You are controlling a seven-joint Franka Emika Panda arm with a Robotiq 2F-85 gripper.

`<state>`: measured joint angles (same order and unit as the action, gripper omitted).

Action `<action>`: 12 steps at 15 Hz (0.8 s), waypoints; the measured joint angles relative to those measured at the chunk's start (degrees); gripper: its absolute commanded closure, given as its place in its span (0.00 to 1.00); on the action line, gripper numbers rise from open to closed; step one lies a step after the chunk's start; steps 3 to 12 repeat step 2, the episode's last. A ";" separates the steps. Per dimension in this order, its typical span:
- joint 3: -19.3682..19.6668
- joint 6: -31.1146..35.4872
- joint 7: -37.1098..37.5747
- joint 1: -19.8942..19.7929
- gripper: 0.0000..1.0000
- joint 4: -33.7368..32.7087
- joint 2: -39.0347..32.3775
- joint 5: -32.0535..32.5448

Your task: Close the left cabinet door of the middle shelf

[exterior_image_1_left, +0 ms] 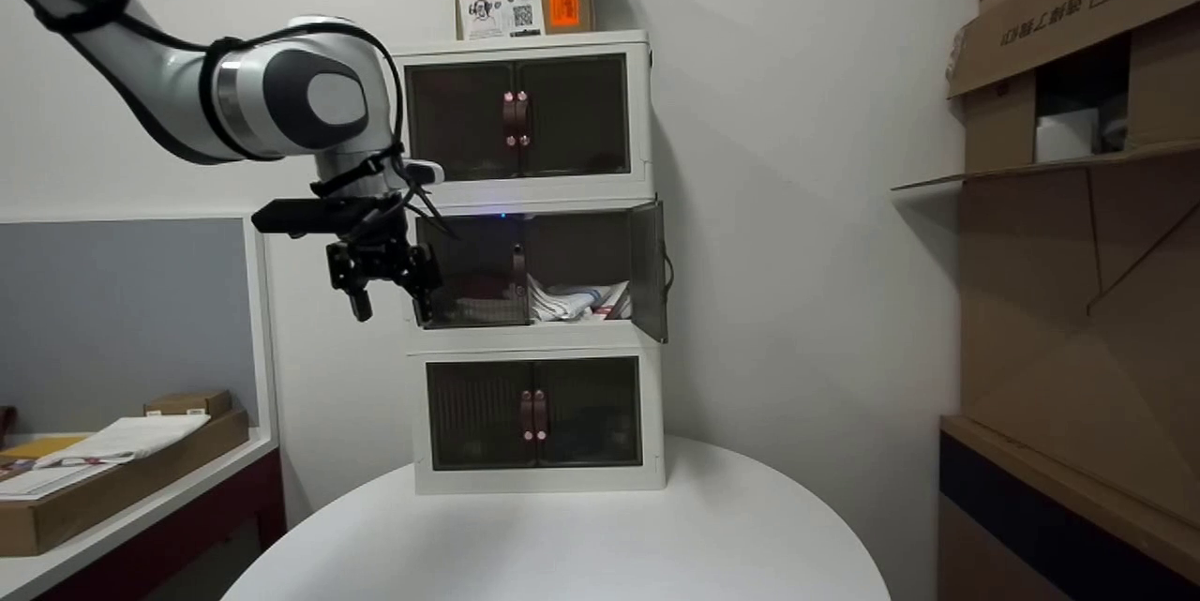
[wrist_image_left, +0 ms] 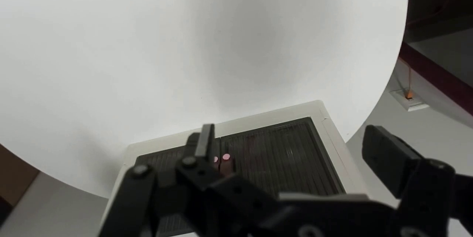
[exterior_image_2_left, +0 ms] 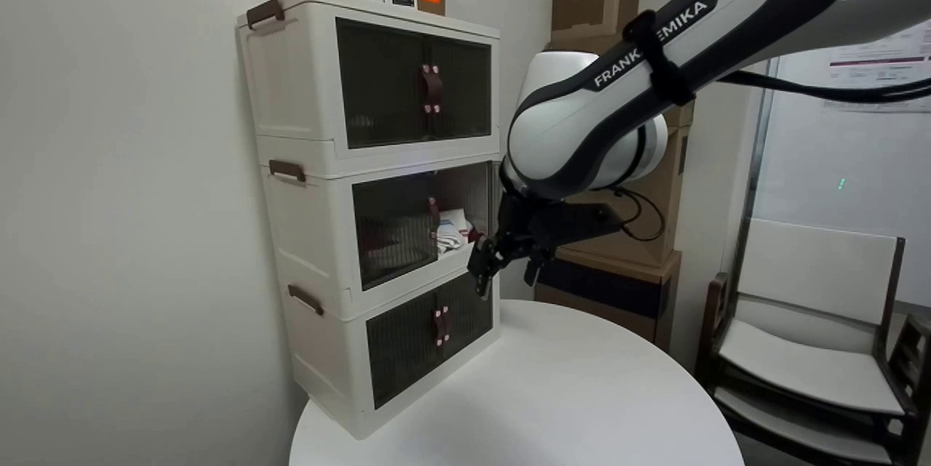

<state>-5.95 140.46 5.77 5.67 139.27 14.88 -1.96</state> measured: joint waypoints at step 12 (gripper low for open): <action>0.00 0.06 0.00 0.00 0.00 -0.04 -0.46 0.00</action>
